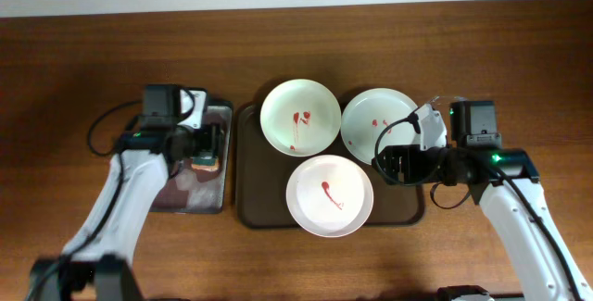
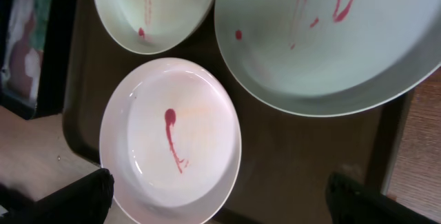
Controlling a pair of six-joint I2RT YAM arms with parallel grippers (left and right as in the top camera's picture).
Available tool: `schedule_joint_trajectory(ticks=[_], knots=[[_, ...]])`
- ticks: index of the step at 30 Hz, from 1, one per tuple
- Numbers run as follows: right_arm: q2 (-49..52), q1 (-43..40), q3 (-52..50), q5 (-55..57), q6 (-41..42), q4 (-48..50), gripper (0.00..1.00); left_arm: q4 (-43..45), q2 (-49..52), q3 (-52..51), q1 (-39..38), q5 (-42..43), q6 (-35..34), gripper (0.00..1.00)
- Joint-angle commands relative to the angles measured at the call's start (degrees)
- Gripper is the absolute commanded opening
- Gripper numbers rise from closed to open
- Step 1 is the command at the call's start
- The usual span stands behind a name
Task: Clean dirty plates on tray and stack at the side
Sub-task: 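Grasp the green-orange sponge in the soapy tray with the left gripper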
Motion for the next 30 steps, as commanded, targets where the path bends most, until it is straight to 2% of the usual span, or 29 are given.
schedule_joint_trajectory(ticks=[1,5,9,15,17,18,20,26,29,30], knots=[[2.05,-0.2,1.11,-0.9,0.63,0.0,0.98,1.2,6.75,0.79,-1.75,0.37,0.33,0.57],[2.6,-0.2,1.11,-0.87,0.63,0.04,0.93,1.18,10.4,0.79,-1.95,-1.44,0.33,0.47],[2.6,-0.2,1.14,-0.87,0.63,0.04,0.9,1.18,10.45,0.74,-1.95,-6.27,0.31,0.47],[2.6,-0.2,1.11,-0.87,0.63,0.02,0.86,1.55,13.07,0.72,-1.99,-6.23,0.33,0.46],[2.6,-0.2,1.11,-0.87,0.63,0.04,0.84,2.23,13.51,0.72,-1.99,-6.25,0.31,0.43],[2.6,-0.2,1.11,-0.87,0.63,0.04,0.83,2.99,13.51,0.72,-1.99,-6.25,0.33,0.37],[2.6,-0.2,1.11,-0.87,0.63,0.02,0.82,4.46,13.51,0.72,-1.99,-6.25,0.31,0.32],[2.6,-0.2,1.11,-0.85,0.63,0.04,0.82,4.55,13.51,0.74,-1.99,-6.25,0.33,0.33],[2.6,-0.2,1.11,-0.83,0.63,0.04,0.82,4.68,13.99,0.02,-1.99,-6.32,0.35,0.27],[2.6,-0.2,1.11,-0.61,0.61,0.02,0.82,4.66,14.53,-0.13,-1.99,-6.32,0.35,0.19]])
